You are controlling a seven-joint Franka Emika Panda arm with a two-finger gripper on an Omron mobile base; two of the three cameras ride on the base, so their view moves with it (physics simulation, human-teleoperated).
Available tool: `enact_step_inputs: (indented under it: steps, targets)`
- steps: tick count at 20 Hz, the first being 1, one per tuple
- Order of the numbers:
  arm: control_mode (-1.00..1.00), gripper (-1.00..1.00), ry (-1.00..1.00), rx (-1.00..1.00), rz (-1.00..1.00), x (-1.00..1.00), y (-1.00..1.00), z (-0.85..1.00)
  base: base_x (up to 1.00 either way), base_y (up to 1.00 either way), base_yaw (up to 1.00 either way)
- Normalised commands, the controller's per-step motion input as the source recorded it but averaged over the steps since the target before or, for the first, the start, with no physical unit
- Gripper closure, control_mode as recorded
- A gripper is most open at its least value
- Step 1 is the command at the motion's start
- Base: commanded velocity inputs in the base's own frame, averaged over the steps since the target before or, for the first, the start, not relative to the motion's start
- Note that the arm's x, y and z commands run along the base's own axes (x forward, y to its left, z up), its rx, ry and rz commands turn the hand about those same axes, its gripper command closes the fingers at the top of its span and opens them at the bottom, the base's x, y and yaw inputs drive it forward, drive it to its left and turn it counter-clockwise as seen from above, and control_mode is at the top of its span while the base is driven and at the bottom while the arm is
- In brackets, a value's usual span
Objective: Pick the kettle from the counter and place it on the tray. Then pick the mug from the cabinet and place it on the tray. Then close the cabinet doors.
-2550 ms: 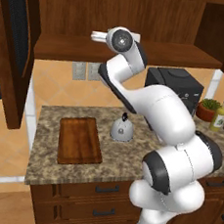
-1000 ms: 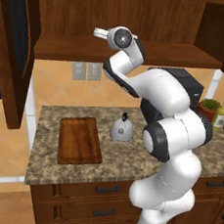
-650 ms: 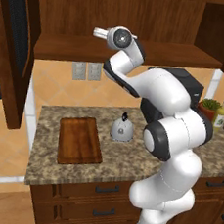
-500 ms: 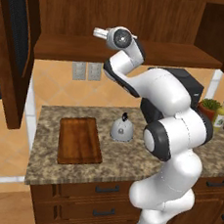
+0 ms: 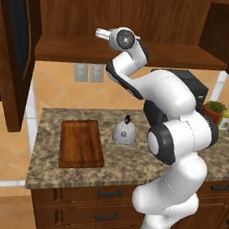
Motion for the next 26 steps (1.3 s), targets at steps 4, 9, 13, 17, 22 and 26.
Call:
enact_step_inputs:
  steps: [4,9,13,17,22,26]
  targets:
    - [-1.0,1.0,0.0,0.0,0.0,0.0,0.0,0.0,0.0,0.0,0.0]
    - [-1.0,1.0,-0.01,0.0,0.01,-0.08,0.01,0.0,0.0,0.0,0.0]
    - [-1.0,1.0,-0.16,0.0,0.02,-0.69,-0.01,-0.06,0.0,0.0,0.0]
    - [-1.0,1.0,-0.24,0.0,0.0,-1.0,0.09,-0.03,0.0,0.0,0.0]
    - [-1.0,1.0,-0.05,0.0,0.0,-1.0,0.26,-0.01,0.0,0.0,0.0]
    - [-1.0,1.0,0.0,0.0,0.0,-0.99,0.42,-0.15,0.0,0.0,0.0]
